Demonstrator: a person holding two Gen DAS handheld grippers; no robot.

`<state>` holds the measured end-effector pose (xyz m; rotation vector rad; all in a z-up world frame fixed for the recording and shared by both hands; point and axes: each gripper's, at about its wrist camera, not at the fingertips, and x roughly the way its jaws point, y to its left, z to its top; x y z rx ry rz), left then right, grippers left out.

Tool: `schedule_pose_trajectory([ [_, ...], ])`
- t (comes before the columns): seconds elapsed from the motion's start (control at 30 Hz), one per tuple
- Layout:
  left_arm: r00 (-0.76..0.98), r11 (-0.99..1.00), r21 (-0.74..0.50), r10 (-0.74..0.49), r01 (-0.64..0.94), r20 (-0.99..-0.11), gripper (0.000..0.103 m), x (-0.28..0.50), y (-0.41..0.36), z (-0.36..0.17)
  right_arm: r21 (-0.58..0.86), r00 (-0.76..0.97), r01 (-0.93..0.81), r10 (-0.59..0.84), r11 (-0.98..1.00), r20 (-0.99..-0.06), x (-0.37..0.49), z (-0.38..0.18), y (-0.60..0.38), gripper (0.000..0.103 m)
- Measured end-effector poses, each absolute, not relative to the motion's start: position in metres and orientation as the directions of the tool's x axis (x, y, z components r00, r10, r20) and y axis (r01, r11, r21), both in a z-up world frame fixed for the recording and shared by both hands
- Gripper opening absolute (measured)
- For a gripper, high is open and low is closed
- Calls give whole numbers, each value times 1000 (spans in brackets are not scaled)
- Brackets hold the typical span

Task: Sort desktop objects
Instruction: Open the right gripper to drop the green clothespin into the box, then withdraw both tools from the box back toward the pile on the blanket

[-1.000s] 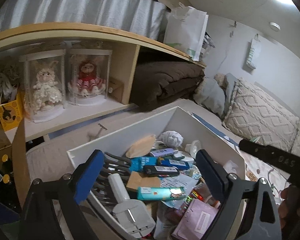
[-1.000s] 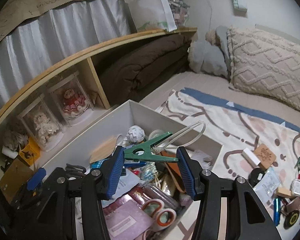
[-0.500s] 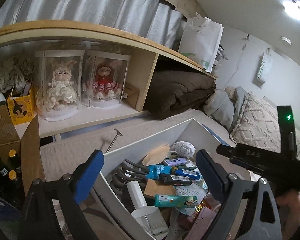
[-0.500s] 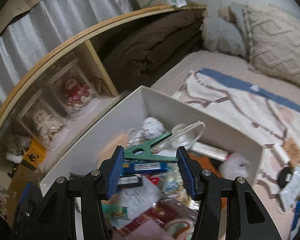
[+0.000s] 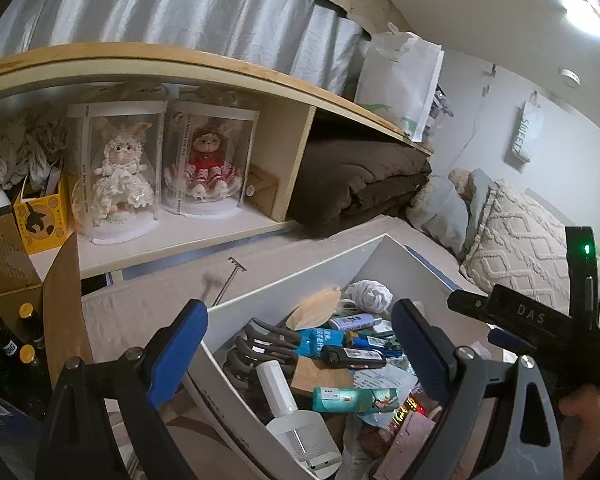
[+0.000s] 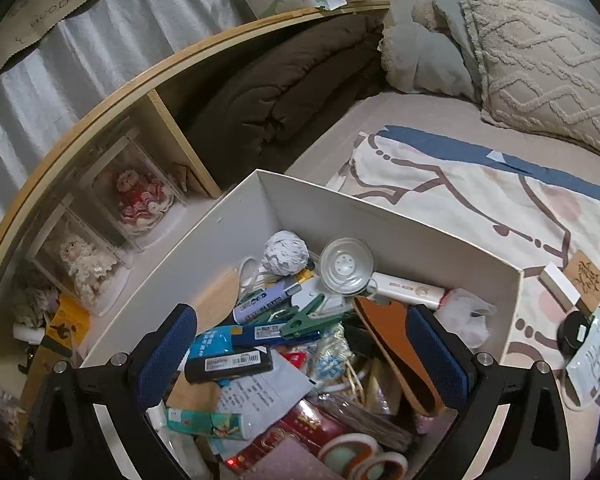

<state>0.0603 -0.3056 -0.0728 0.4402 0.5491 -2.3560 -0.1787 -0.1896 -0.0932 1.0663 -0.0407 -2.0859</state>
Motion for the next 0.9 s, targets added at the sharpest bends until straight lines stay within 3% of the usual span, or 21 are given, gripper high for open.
schedule_pose_trajectory([
  [0.73,-730,-726,-227,-512,649,-453,94,45,-291,-73,238,-446,680,-649,-693,-616,-136,-68,-121,103],
  [0.8,-730,-727,-225,-511,649,-454,102,44,-289,-73,232,-454,678,-646,-697,-614,-133,-69,-113,103],
  [0.9,-729,-730,-216,-512,648,-455,103,42,-287,-73,214,-475,672,-634,-709,-610,-130,-69,-102,103],
])
